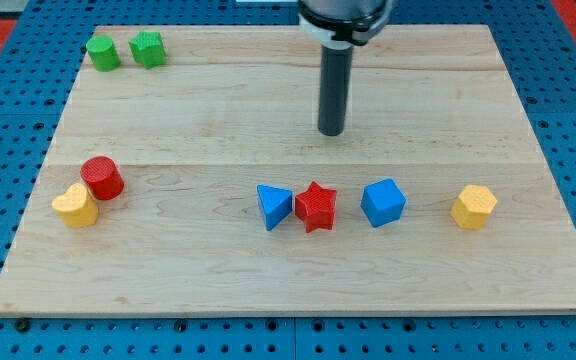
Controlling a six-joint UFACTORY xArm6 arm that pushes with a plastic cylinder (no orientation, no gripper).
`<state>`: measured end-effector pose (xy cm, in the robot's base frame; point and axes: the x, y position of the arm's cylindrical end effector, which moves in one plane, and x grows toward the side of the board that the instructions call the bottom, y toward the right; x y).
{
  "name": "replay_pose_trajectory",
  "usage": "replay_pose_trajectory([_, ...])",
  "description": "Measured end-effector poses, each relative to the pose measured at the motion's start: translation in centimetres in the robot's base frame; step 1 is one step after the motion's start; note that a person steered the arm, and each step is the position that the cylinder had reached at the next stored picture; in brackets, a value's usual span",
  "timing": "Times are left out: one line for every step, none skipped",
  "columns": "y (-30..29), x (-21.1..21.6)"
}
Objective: Place your arm at the bottom right of the yellow hexagon
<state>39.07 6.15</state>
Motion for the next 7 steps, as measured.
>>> replay_pose_trajectory([3.7,-0.6])
replay_pose_trajectory([5.8,-1.3])
replay_pose_trajectory([6.4,-2.4])
replay_pose_trajectory([6.4,-3.5])
replay_pose_trajectory([6.8,-4.2])
replay_pose_trajectory([9.1,-4.2])
replay_pose_trajectory([9.1,-4.5])
